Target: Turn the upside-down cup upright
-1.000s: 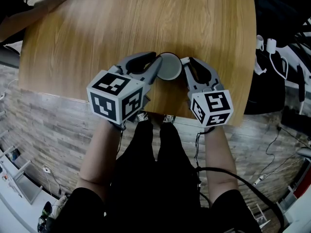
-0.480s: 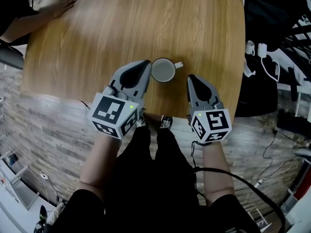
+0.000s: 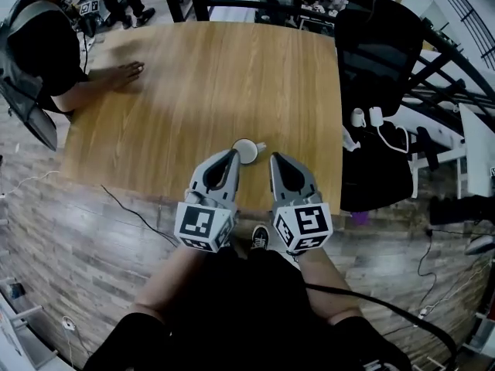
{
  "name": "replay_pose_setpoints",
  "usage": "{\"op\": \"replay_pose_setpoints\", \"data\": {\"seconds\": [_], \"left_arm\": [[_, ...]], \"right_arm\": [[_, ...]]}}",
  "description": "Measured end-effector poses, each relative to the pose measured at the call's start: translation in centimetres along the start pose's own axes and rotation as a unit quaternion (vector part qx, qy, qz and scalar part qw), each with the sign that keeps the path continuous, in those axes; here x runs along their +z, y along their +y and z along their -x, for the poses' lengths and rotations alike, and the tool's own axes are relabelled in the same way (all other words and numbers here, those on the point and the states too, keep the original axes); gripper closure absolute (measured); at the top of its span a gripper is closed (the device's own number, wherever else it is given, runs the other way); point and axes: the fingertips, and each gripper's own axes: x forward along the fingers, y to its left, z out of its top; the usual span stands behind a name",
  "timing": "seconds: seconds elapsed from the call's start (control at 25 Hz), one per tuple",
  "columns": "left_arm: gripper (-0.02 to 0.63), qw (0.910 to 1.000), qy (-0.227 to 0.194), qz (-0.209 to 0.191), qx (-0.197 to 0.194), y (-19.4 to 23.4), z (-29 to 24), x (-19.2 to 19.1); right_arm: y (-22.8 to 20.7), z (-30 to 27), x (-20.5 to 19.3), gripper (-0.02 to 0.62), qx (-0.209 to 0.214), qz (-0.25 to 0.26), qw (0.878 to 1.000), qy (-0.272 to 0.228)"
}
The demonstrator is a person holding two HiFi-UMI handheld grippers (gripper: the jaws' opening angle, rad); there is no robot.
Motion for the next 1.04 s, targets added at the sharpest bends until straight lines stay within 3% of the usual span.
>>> {"op": "replay_pose_setpoints", "data": {"seconds": [0.32, 0.64, 1.04], "left_arm": [[0.598, 0.9997, -0.003, 0.025, -0.001, -2.3, 2.3, 3.1], [0.598, 0.9997, -0.021, -0.006, 0.014, -3.4, 3.9, 5.8], [0.598, 0.9984, -0.039, -0.036, 0.018, -4.0, 3.6, 7.9]], "right_arm": [[1.6, 3.6, 6.0, 0.581, -0.020, 0.027, 0.998, -0.045], [4.5, 4.7, 8.8, 0.581, 0.002, 0.044, 0.996, -0.075], [4.0, 4.6, 10.8, 0.581, 0.014, 0.040, 0.995, -0.091]]}}
